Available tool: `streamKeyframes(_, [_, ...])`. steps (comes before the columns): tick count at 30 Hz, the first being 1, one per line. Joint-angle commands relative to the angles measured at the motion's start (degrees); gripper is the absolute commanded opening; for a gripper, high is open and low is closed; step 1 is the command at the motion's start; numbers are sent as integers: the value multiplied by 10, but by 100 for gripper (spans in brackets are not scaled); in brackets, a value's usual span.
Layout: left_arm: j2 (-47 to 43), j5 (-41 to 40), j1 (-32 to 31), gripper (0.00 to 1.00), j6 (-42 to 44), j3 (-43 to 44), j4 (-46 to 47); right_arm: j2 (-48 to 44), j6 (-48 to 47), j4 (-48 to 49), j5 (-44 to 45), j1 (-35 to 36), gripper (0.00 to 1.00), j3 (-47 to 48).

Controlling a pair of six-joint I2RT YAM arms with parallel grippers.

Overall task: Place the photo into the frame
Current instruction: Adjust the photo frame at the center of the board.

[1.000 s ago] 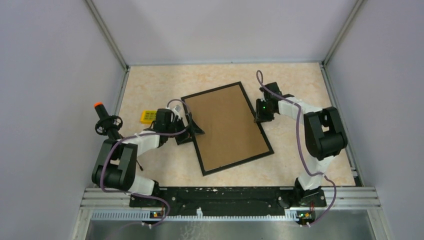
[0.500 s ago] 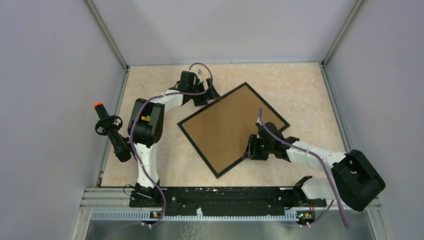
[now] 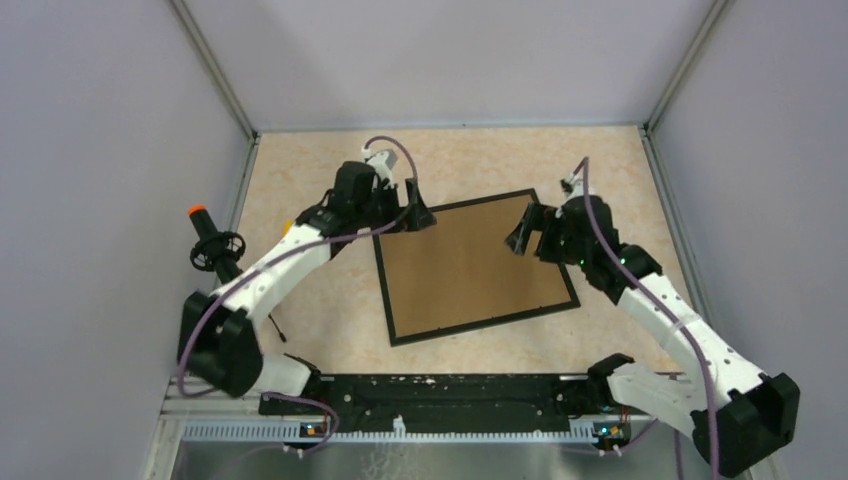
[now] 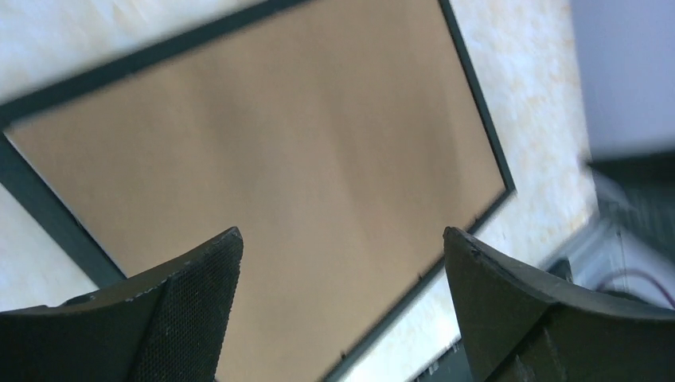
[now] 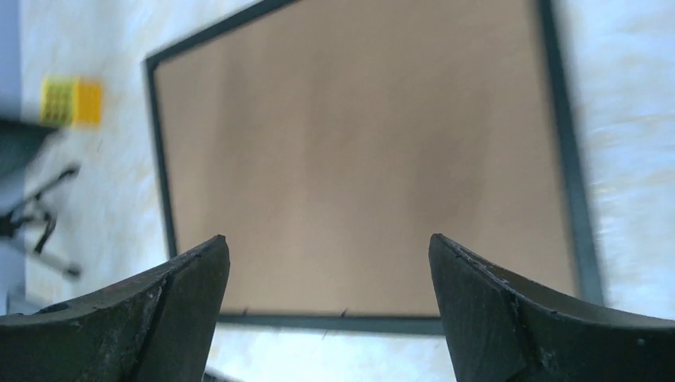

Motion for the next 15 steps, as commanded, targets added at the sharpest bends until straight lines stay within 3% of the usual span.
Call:
streamKeyframes(1, [-147, -9, -30, 99, -35, -173, 27, 54, -38, -3, -45, -146, 92, 2])
streamKeyframes(8, [-293, -55, -32, 99, -75, -364, 54, 161, -45, 87, -130, -315, 72, -58])
streamKeyframes(12, [-280, -34, -32, 98, -79, -412, 124, 191, -69, 90, -105, -346, 70, -81])
streamKeyframes(15, [-226, -46, -31, 99, -79, -395, 111, 184, -68, 107, -124, -345, 72, -108])
